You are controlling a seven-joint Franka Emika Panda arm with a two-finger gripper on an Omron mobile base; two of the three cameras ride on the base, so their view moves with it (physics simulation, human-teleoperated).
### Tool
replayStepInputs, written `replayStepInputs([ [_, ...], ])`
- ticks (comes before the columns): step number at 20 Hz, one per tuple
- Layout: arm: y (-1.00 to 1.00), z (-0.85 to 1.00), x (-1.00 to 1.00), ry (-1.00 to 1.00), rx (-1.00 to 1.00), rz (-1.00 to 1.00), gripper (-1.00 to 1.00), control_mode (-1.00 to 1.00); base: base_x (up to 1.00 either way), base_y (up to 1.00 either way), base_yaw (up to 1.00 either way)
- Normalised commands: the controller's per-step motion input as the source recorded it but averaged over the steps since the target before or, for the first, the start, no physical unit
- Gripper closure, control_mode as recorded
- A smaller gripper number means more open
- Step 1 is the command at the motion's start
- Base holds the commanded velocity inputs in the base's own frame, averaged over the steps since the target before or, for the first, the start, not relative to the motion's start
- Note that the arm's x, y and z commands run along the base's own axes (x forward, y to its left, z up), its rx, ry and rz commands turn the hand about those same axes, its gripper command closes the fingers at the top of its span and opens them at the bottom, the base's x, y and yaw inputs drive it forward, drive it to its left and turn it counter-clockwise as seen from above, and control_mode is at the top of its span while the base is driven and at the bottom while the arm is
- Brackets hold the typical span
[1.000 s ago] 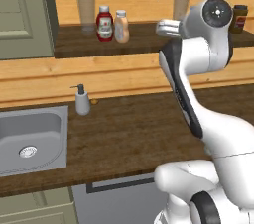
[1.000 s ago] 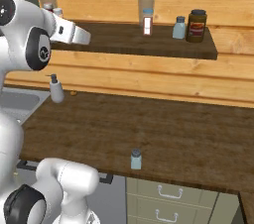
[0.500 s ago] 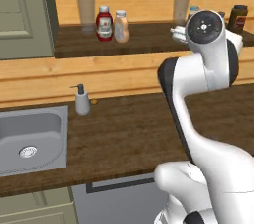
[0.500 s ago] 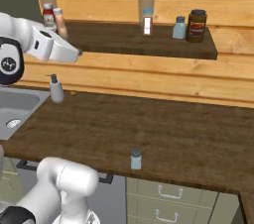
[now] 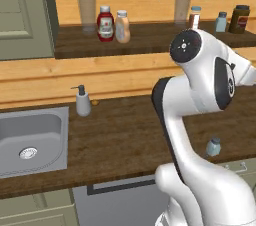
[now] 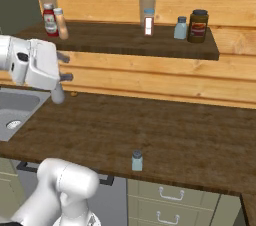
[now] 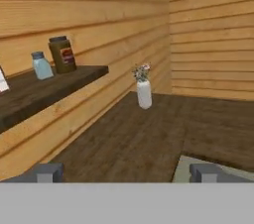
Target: Put the shaker and condiment bottle from the counter next to their counterparts in the cabinet.
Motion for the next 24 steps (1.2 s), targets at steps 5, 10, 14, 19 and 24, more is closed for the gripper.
replayStepInputs([
  [5,-0.14,-0.55,-0.7,0.0,-0.02,-0.33,-1.0,-1.0,0.0,0.0,0.0],
  [10,-0.23,-0.62,-0.65,0.0,-0.01,-0.33,-1.0,-1.0,0.0,0.0,0.0],
  [14,-0.2,-0.56,-0.48,0.0,-0.02,-0.27,-1.0,-1.0,0.0,0.0,0.0],
  [19,0.0,-0.53,-0.03,0.0,-0.08,-0.1,-1.0,-1.0,0.0,0.0,0.0],
  [24,0.0,-0.68,0.0,0.0,-0.1,-0.02,-1.0,-1.0,0.0,0.0,0.0],
])
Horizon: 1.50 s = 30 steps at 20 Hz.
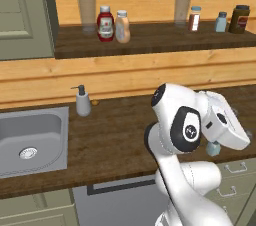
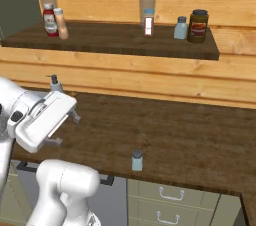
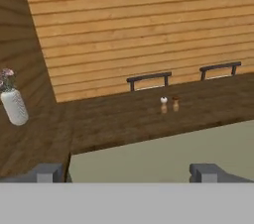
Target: Put the shaker and condiment bottle from the counter next to their counterparts in the cabinet.
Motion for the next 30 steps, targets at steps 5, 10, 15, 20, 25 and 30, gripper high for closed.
replayStepInputs([
  [5,-0.03,-0.68,0.0,0.0,-0.02,0.0,-1.0,-1.0,0.0,0.0,0.0],
  [10,-0.07,-0.7,0.01,0.0,-0.01,0.0,-1.0,-1.0,0.0,0.0,0.0],
  [15,-0.17,-0.63,0.09,0.0,0.0,0.0,-1.0,-1.0,0.0,0.0,0.0],
  [20,-0.12,-0.57,0.12,0.02,-0.02,0.0,-1.0,-1.0,0.0,0.0,0.0],
  [25,0.0,-0.51,0.27,0.0,-0.02,0.0,-1.0,-1.0,0.0,0.0,0.0],
  [30,-0.12,-0.29,0.43,0.0,0.0,0.0,-1.0,-1.0,0.0,0.0,0.0],
])
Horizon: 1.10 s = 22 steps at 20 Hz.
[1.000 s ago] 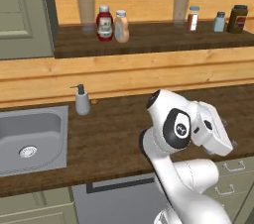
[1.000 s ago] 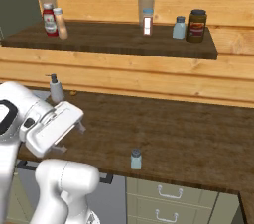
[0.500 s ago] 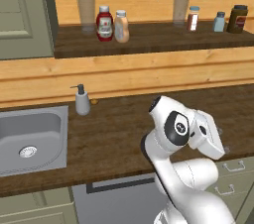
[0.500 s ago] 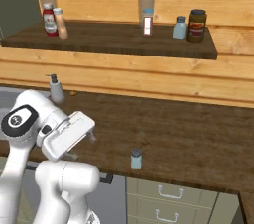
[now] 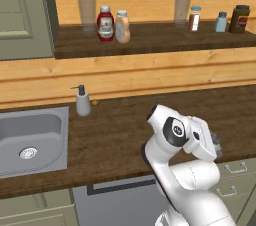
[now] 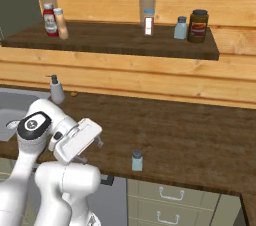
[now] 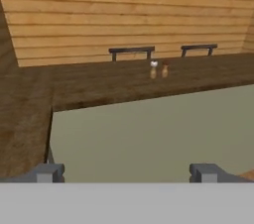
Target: Put the shaker and condiment bottle from the counter next to their counterparts in the cabinet.
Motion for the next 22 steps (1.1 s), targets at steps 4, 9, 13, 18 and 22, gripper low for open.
replayStepInputs([
  [4,-0.17,-0.3,0.38,0.0,0.0,0.0,-1.0,-1.0,0.0,0.0,0.0],
  [9,-0.13,-0.31,0.43,0.0,0.0,0.0,-1.0,-1.0,0.0,0.0,0.0],
  [13,-0.13,-0.23,0.46,0.0,0.0,0.0,-1.0,-1.0,0.0,0.0,0.0],
  [18,-0.22,-0.36,0.22,0.0,0.0,0.0,-1.0,-1.0,0.0,0.0,0.0],
  [22,-0.22,-0.34,0.14,0.0,0.0,0.0,-1.0,-1.0,0.0,0.0,0.0],
])
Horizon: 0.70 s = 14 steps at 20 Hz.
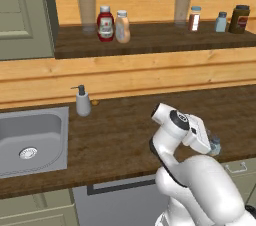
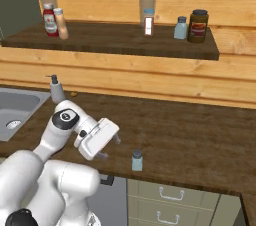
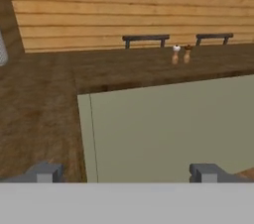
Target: Put the shaker and condiment bottle from the counter next to their counterparts in the cabinet.
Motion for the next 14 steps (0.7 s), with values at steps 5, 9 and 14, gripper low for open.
replayStepInputs([
  [5,-0.15,-0.3,0.08,0.0,0.0,0.0,-1.0,-1.0,0.0,0.0,0.0],
  [9,-0.12,-0.38,0.08,0.0,0.0,0.0,-1.0,-1.0,0.0,0.0,0.0],
  [14,-0.14,-0.28,0.14,0.0,0.0,0.0,-1.0,-1.0,0.0,0.0,0.0],
])
